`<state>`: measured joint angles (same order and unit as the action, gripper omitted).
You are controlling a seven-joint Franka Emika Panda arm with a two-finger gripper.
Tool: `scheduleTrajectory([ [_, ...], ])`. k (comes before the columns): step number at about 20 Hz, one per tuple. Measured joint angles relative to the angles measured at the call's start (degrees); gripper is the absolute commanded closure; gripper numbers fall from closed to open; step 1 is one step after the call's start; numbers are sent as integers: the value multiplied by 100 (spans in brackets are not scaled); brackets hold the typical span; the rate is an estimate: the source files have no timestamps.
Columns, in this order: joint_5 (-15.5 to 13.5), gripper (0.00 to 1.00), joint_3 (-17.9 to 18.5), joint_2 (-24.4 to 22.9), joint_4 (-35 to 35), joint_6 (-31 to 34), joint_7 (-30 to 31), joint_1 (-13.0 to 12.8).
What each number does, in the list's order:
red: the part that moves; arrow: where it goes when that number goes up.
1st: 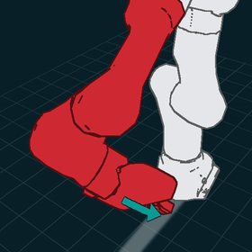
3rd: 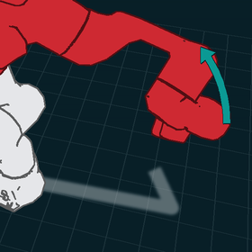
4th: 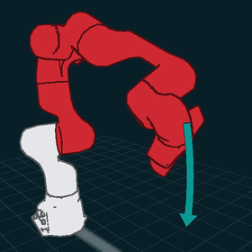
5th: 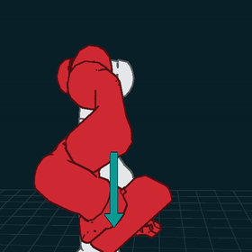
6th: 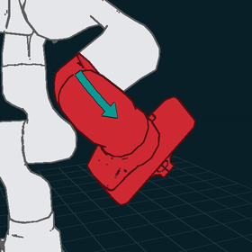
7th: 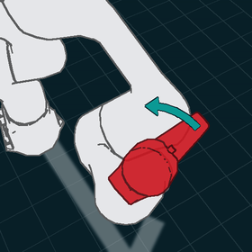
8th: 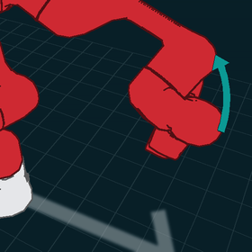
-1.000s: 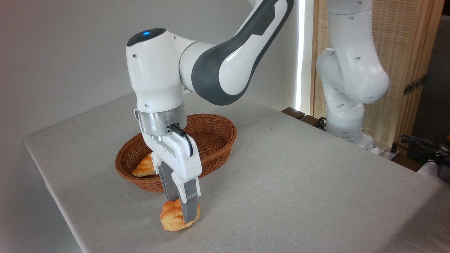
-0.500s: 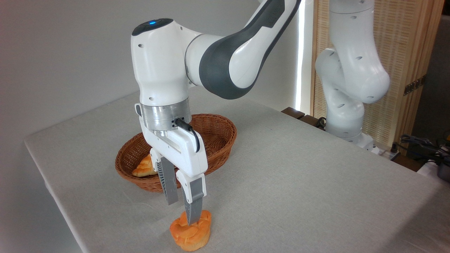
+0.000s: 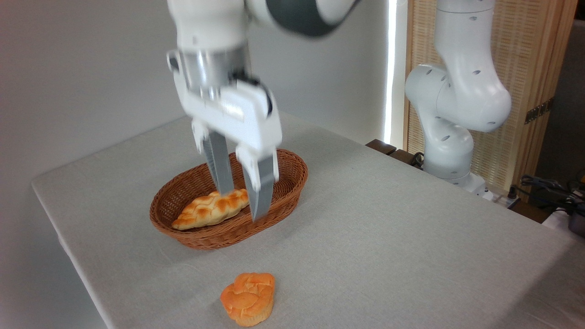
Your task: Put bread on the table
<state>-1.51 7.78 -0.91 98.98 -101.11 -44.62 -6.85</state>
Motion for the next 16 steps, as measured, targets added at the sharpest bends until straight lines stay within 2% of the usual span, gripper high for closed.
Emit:
scheduleTrajectory([
  [2,-97,0,-320,-48,-366,536,119,293],
  [6,-108,0,-657,-27,-597,832,559,352],
  [11,-108,0,-679,3,-610,832,589,467],
  [16,-107,0,-688,3,-614,902,589,476],
])
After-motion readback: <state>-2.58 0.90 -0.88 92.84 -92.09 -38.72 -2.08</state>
